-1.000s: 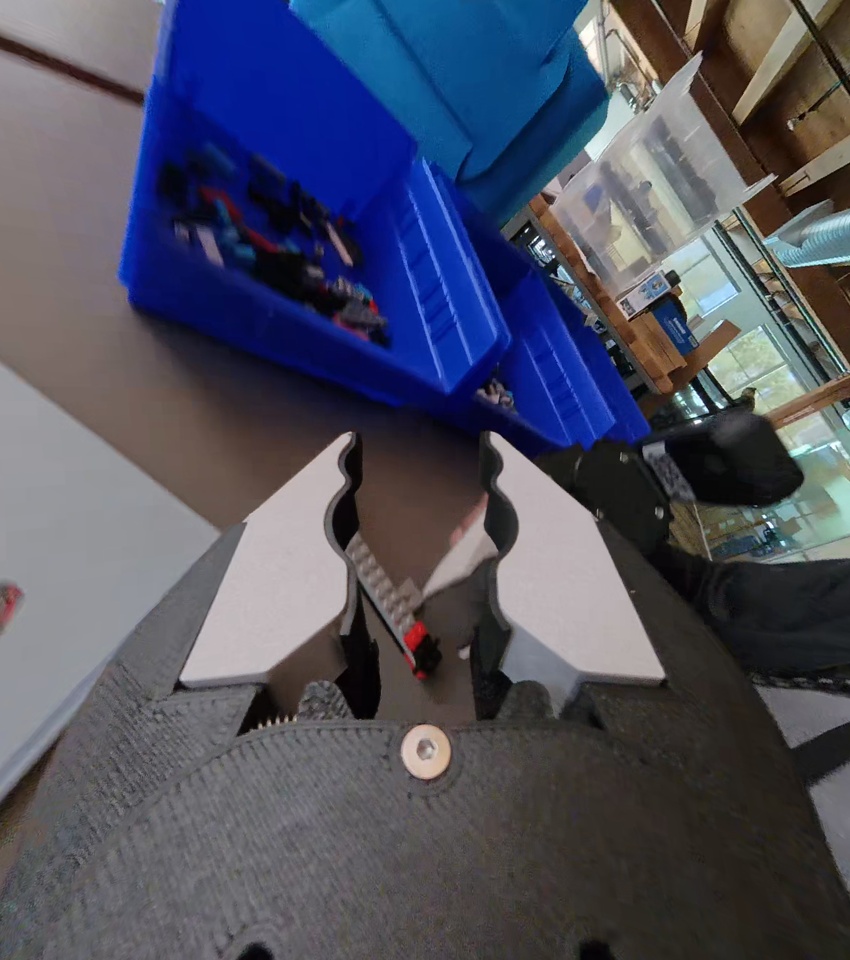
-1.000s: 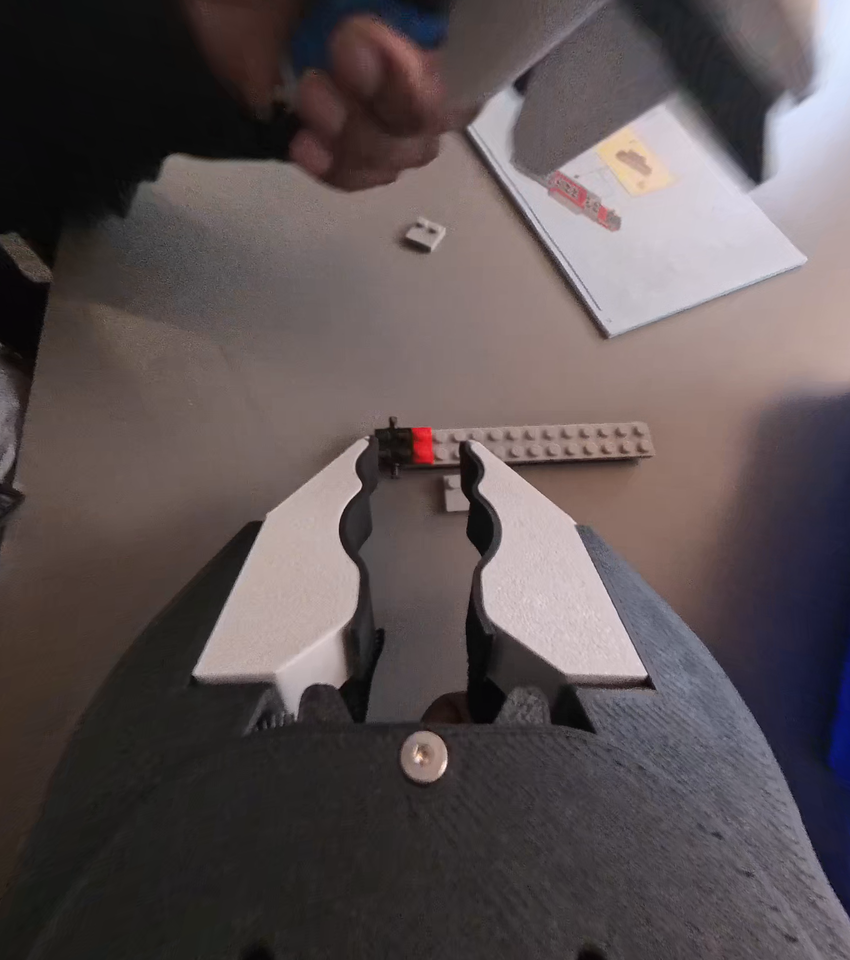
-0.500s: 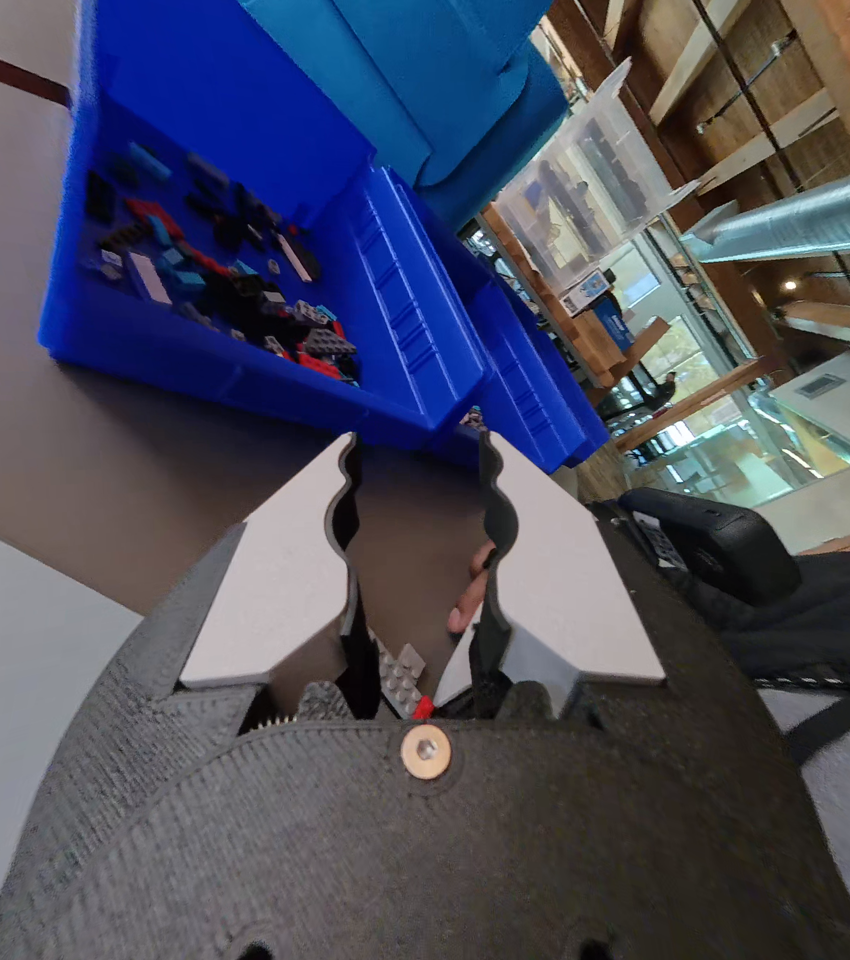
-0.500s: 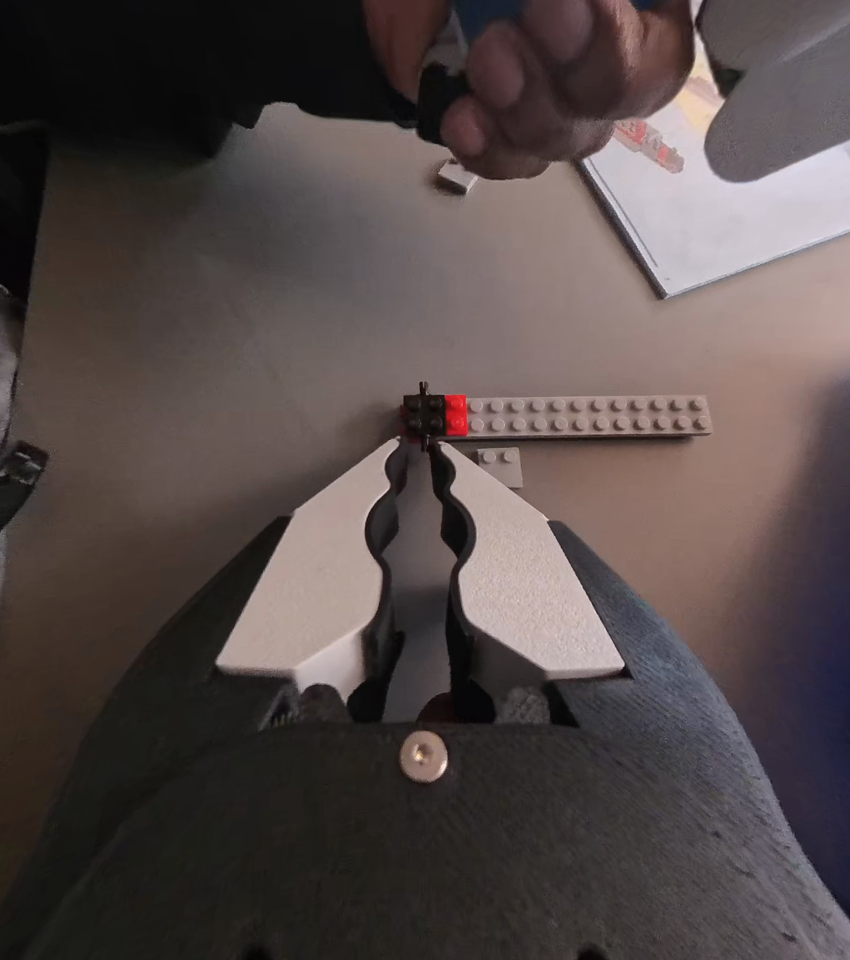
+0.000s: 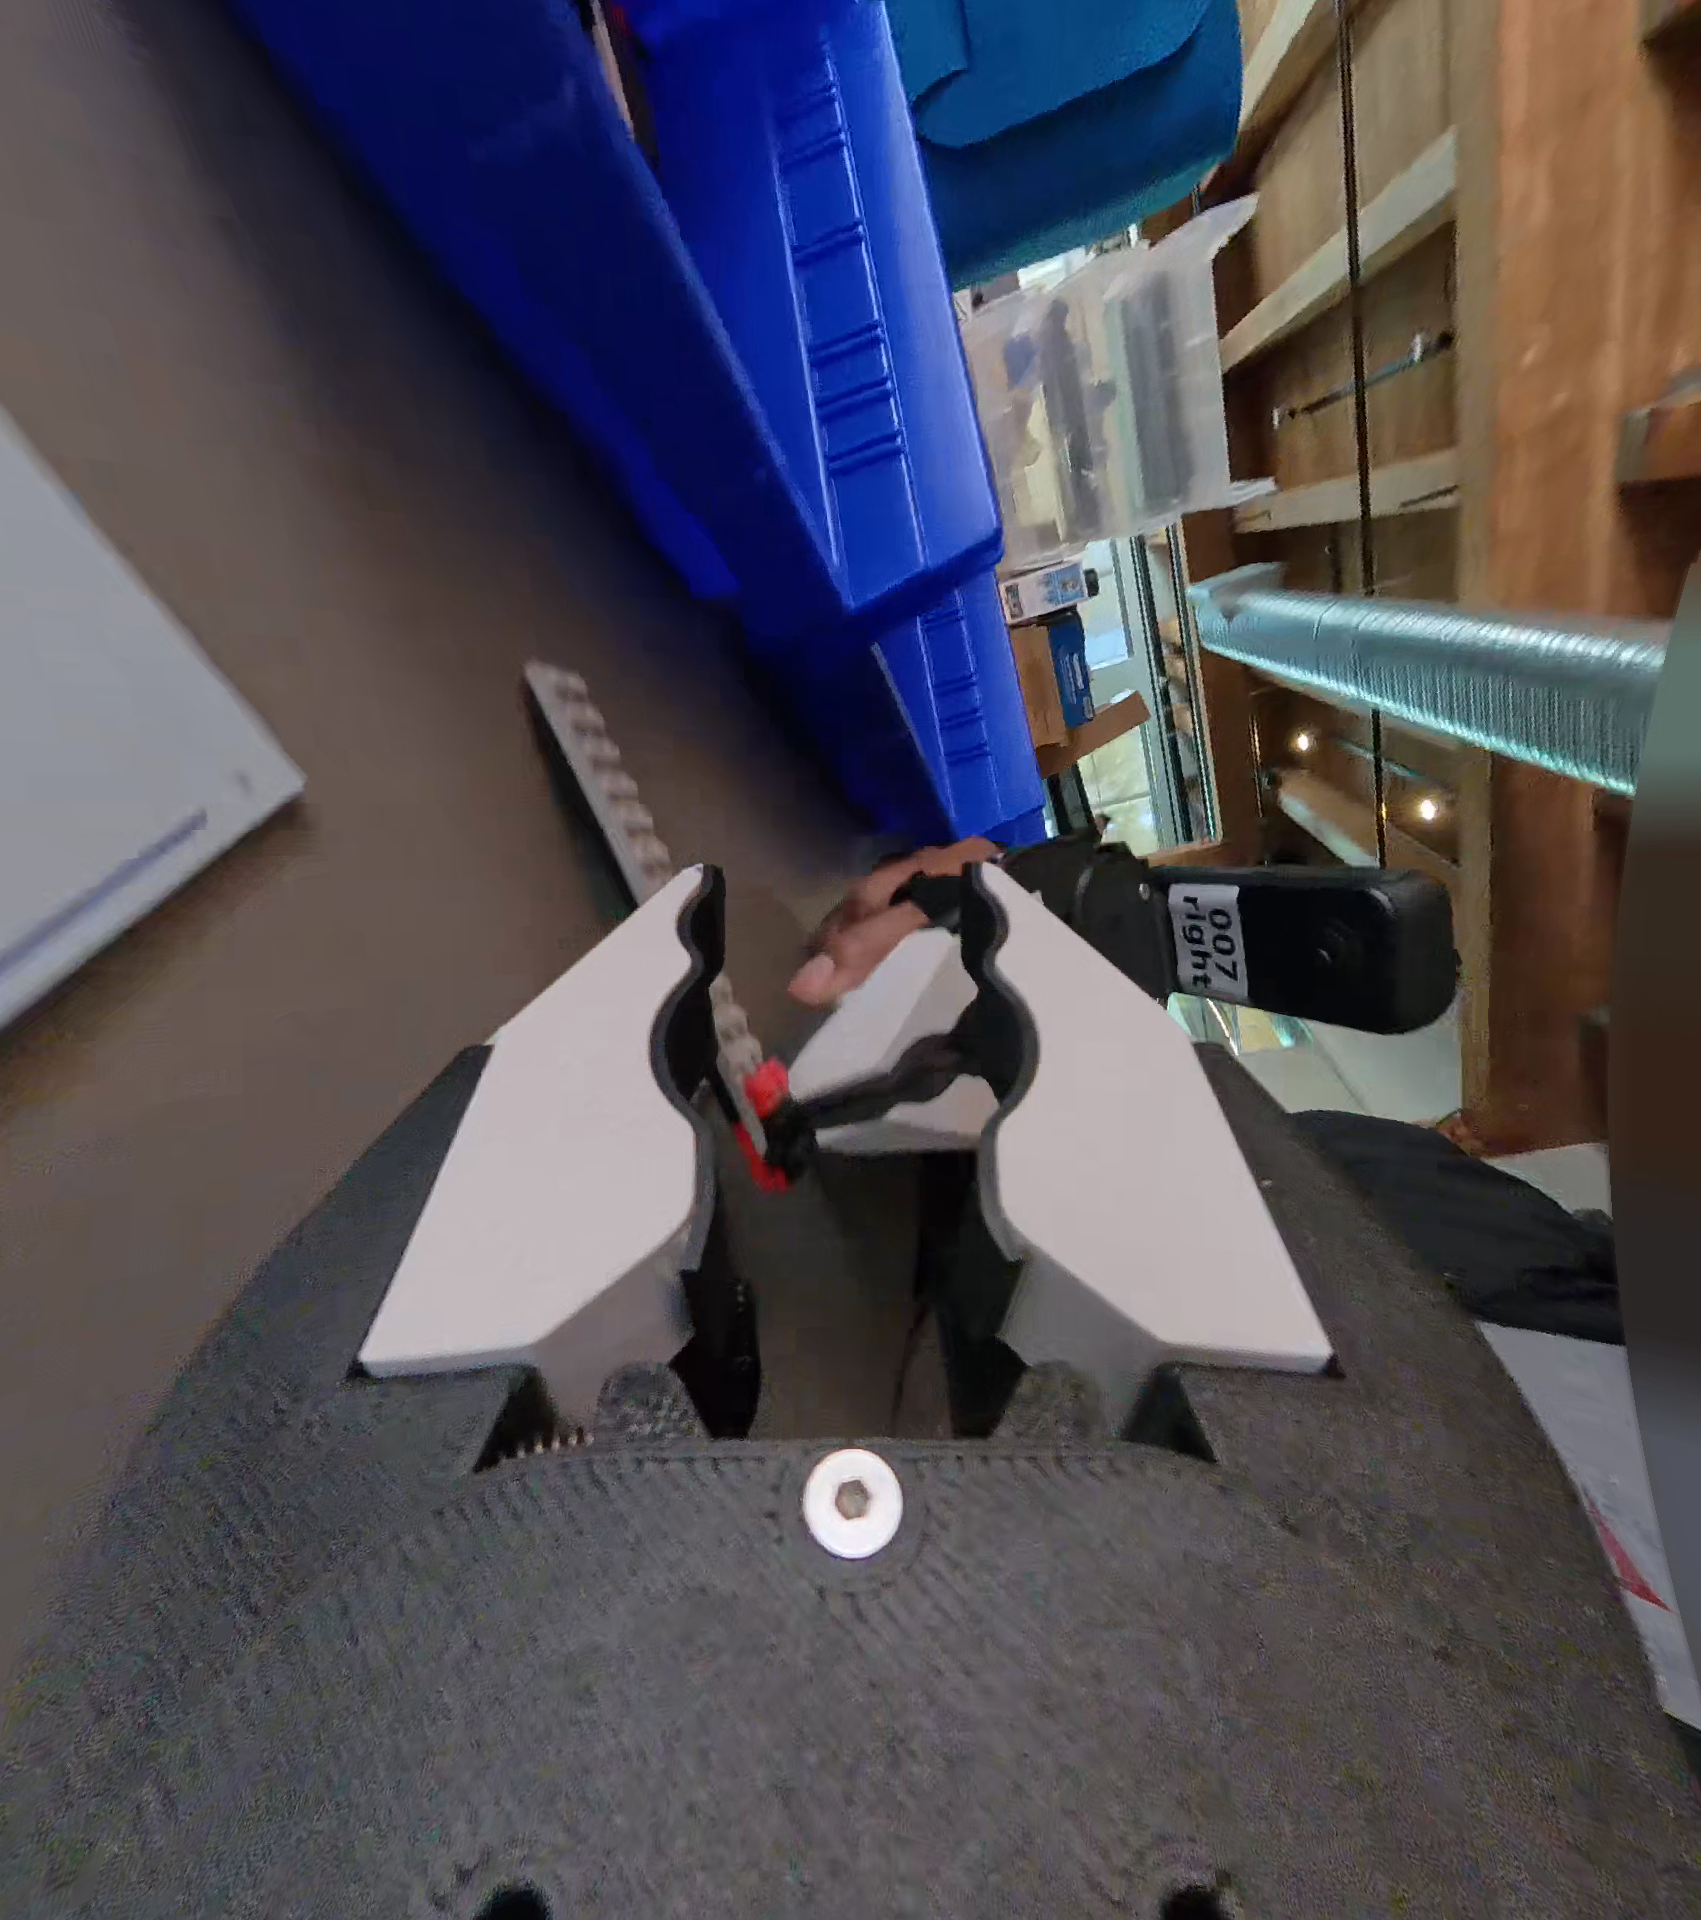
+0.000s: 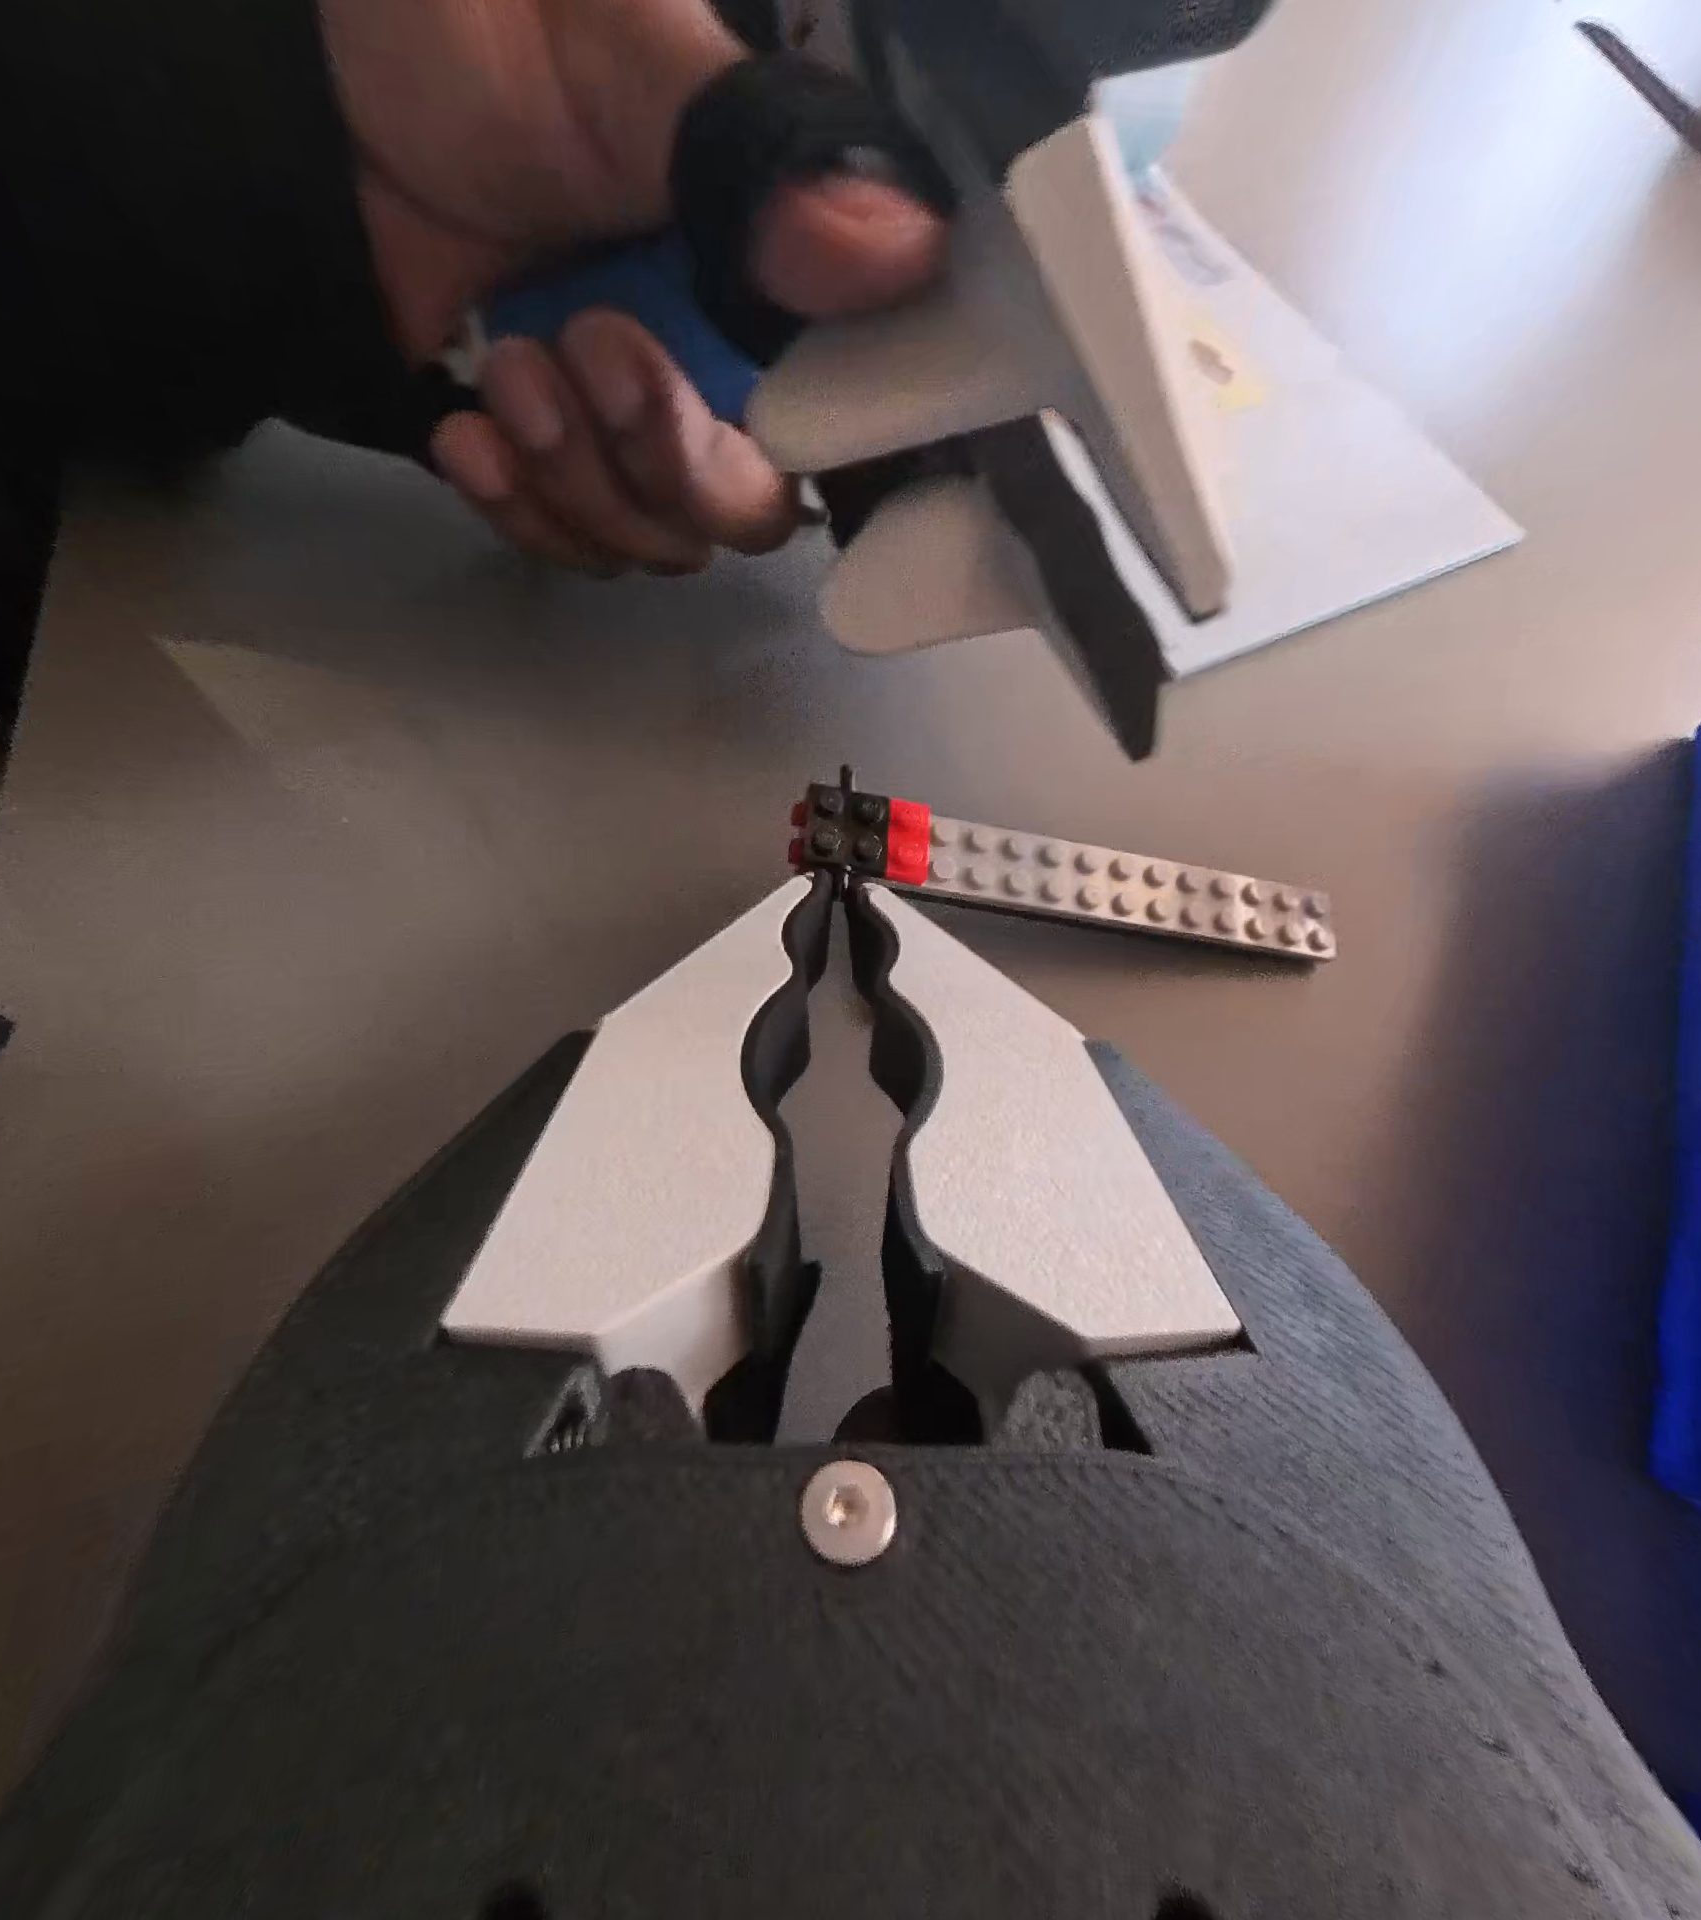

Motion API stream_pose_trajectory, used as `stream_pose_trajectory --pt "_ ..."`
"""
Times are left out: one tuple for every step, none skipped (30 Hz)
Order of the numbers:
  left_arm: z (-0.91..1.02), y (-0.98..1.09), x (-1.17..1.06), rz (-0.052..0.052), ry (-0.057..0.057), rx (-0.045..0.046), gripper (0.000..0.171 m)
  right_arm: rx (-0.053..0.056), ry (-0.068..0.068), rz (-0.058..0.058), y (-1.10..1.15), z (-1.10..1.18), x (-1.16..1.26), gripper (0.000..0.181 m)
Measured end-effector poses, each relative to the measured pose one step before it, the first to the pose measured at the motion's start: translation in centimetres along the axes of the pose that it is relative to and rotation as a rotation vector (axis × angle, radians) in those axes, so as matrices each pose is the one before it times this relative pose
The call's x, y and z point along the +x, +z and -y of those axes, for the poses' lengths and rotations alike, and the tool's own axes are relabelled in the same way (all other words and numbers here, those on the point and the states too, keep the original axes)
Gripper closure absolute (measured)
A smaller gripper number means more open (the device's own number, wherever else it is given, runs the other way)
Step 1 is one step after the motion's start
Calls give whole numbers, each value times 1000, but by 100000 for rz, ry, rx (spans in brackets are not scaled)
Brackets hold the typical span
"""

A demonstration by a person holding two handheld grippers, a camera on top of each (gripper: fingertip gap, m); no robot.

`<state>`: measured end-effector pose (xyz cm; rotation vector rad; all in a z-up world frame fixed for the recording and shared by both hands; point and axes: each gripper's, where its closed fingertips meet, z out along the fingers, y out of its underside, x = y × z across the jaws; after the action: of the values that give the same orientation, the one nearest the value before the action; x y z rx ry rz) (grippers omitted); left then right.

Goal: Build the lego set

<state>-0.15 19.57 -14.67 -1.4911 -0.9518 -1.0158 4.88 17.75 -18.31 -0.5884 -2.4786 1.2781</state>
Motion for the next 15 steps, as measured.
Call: stream_pose_trajectory --pt "-414 -523 -120 1325 -436 1359 126 746 -555 -812 -23 107 108 176" --pt "-445 -451 -88 1381 46 785 126 895 -846 -859 -19 142 78 176" --pt "-463 -346 -44 896 136 258 127 1078 -1118 -903 -2 176 77 176" --pt "-433 -255 -53 673 -181 19 127 907 -1050 -711 6 169 32 176" --pt "-384 -156 -97 392 -477 -50 127 786 -1135 -511 11 141 -5 176" --pt "-367 -59 -61 -346 -1019 -199 127 1012 -1435 -471 16 187 -32 176" --pt "-396 11 -40 -784 -1444 -550 127 937 -1379 -264 8 166 -61 176" --pt "-421 61 41 -1183 -1476 -793 127 715 -1202 -160 25 130 -69 176" --pt "-399 74 176 -1520 -1341 -739 127 605 -1148 -181 15 113 -56 176" --pt "-379 65 195 -1152 -1092 -872 127 566 -977 -351 7 101 -17 176" --pt "-374 51 70 -339 -656 -1032 127 566 -849 -301 -22 91 -4 176" --pt "-338 14 -5 172 -533 -739 127 613 -749 -170 -29 80 -21 176" --pt "-274 -12 13 -121 -643 -402 127 548 -574 -102 -35 77 -19 176" --pt "-239 -22 39 -452 -940 -371 127 581 -475 -219 -55 76 15 176" --pt "-168 -4 85 -891 -1055 -292 127 478 -409 30 -40 51 -25 176"
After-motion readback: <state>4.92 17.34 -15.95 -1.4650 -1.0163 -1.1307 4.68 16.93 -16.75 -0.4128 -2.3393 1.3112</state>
